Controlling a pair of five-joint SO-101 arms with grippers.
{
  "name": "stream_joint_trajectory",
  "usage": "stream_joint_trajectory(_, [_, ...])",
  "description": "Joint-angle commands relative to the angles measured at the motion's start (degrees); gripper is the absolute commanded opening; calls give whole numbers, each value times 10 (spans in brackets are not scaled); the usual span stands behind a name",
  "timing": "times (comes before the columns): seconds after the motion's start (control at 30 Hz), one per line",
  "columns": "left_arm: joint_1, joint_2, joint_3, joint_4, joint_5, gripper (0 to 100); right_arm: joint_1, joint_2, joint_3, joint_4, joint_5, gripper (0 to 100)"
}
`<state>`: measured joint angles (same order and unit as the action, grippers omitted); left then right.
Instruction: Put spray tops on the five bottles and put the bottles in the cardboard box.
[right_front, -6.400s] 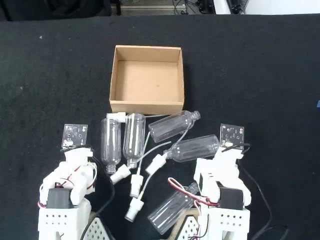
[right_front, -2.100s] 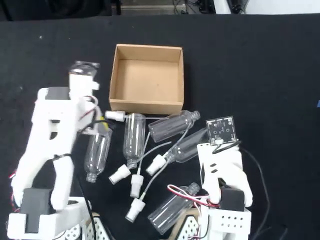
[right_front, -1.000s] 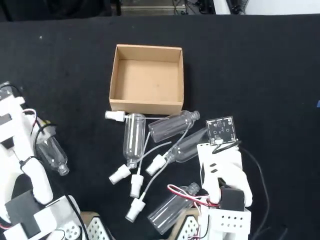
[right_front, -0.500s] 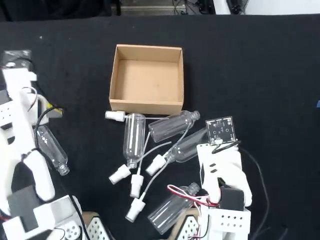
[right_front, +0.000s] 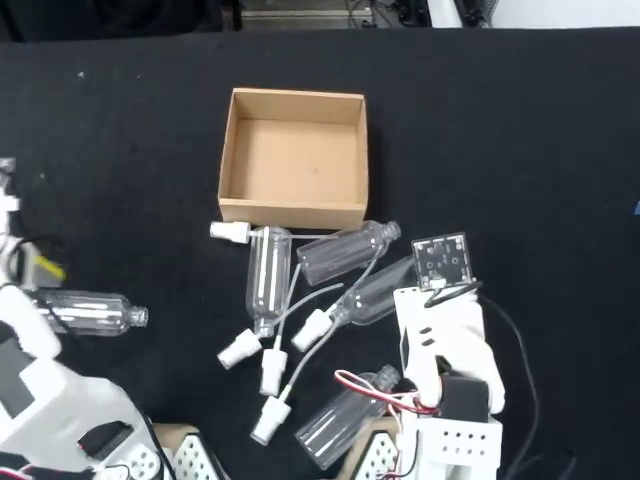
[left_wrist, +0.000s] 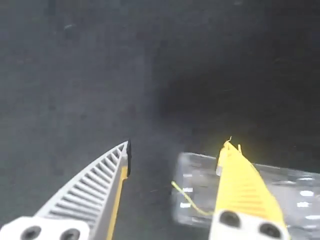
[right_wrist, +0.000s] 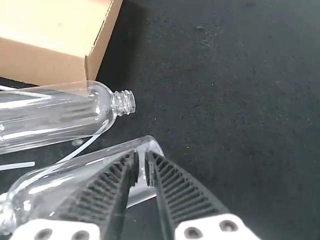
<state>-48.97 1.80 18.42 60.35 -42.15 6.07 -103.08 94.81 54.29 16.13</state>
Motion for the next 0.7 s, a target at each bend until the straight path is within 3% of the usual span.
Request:
stream_joint_trajectory(0.0, [-63,-9,-65,-7,-33,261,-10,-55,-4,-19,0,12])
stream_joint_trajectory(0.1, [-79,-10,-86,5,-46,261,-10,-55,-4,-19,0,12])
stream_joint_trajectory(0.23, [-61,-10,-169,139,-99,259,-10,-55,-4,-19,0,12])
stream_joint_trajectory(0.37, [-32,-4,-266,278,-257,257,-10,-55,-4,-19,0,12])
stream_joint_trajectory(0.5, [21,-4,-284,409,-389,257,-10,-55,-4,-19,0,12])
stream_joint_trajectory(0.67, [72,-9,-182,361,-405,261,-10,-55,-4,-19,0,12])
